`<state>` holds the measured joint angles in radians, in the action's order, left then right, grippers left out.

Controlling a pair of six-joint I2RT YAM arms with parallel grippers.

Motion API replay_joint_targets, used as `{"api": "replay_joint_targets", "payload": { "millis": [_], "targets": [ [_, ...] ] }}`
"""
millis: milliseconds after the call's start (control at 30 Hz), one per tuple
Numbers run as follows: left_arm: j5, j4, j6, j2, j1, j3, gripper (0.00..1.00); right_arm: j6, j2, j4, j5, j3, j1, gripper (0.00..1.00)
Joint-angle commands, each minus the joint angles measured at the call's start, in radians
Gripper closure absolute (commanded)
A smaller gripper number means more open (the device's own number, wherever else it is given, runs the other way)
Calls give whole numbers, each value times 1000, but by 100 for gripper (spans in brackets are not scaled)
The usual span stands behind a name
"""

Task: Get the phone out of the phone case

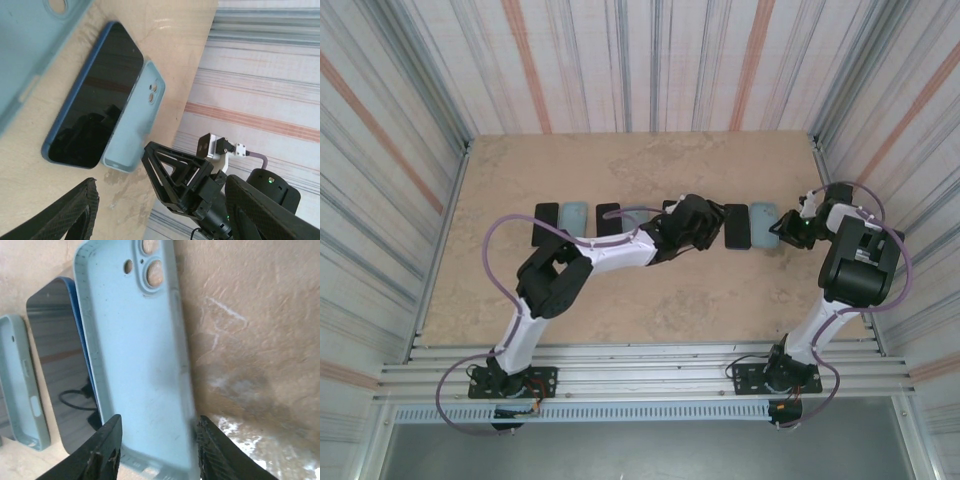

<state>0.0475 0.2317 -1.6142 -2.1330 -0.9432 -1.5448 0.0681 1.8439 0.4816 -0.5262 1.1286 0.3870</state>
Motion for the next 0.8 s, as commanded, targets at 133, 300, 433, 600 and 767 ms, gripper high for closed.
{"api": "replay_joint_targets", "payload": {
  "millis": [133, 300, 433, 600, 767],
  "targets": [
    [-34, -158, 331, 196, 88, 50, 28, -66, -103, 28, 176, 43, -54, 43],
    [-94, -298, 707, 308, 176, 92, 22, -67, -186, 11, 108, 50, -116, 31],
    [-76, -482, 1055, 385, 237, 69, 6, -49, -266, -43, 69, 17, -183, 26],
    [-94, -547, 1282, 496, 331, 150, 1, -16, -370, -149, -6, -46, -225, 20],
    [-124, -559, 1447, 630, 449, 314, 1, 9, -495, -304, 17, -161, -245, 2]
  ]
}}
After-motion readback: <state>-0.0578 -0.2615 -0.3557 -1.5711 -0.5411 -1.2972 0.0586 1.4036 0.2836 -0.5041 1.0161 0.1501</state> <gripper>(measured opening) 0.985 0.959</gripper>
